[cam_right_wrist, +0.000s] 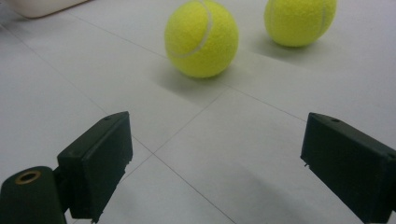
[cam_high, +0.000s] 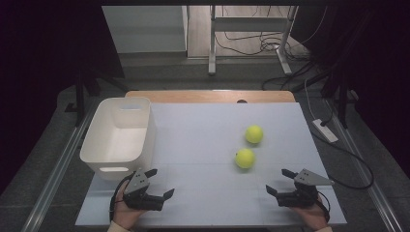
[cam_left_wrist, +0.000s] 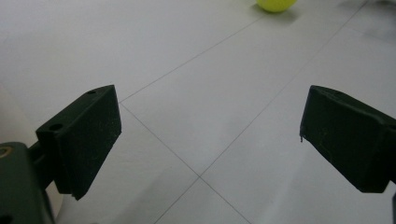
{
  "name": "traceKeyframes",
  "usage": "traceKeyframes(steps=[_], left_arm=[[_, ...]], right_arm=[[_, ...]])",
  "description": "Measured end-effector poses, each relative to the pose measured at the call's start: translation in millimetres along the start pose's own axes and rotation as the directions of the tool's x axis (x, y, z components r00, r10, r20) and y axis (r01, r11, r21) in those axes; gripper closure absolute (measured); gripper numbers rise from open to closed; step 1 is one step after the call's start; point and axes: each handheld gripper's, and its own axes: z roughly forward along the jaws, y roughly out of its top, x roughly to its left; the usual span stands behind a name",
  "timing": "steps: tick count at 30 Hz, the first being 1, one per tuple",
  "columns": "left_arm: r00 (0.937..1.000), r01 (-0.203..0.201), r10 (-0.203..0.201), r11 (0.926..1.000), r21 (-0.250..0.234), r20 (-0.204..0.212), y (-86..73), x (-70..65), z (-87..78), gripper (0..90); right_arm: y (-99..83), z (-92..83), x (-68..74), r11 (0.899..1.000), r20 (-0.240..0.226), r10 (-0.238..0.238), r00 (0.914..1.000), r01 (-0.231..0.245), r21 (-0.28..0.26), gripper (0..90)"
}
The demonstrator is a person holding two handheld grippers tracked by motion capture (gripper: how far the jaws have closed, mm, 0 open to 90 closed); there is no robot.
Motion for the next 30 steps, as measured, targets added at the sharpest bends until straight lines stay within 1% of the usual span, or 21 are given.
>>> traceKeyframes(steps=[14,19,22,24,30], left_arm=[[1.0000,-0.006,0.006,1.0000,0.002,0.003,0.8,-1.0,1.2,6.2],[1.0000,-0.002,0.002,1.0000,-0.004,0.003,1.0,-1.1,-0.3,6.3],[0.9999,-0.012,0.012,0.9999,-0.005,-0.001,1.8,-1.3,-1.4,6.3],[1.0000,-0.006,0.006,0.9999,-0.012,0.001,2.2,-1.3,-2.2,6.4],[1.0000,-0.005,0.006,0.9999,-0.012,0.003,2.6,-2.3,-2.3,6.4]], right_arm=[[0.5,0.9,1.2,1.000,-0.003,-0.005,1.0000,0.005,0.001,9.0],[1.4,2.2,1.5,1.000,-0.002,-0.005,1.0000,0.005,0.004,9.1],[1.2,2.4,1.9,1.000,-0.005,-0.009,0.9999,0.009,0.004,9.2],[1.1,2.3,1.9,1.000,-0.005,-0.008,1.0000,0.008,0.004,9.2],[1.6,3.2,2.2,1.000,-0.006,-0.012,0.9999,0.012,0.003,9.4]])
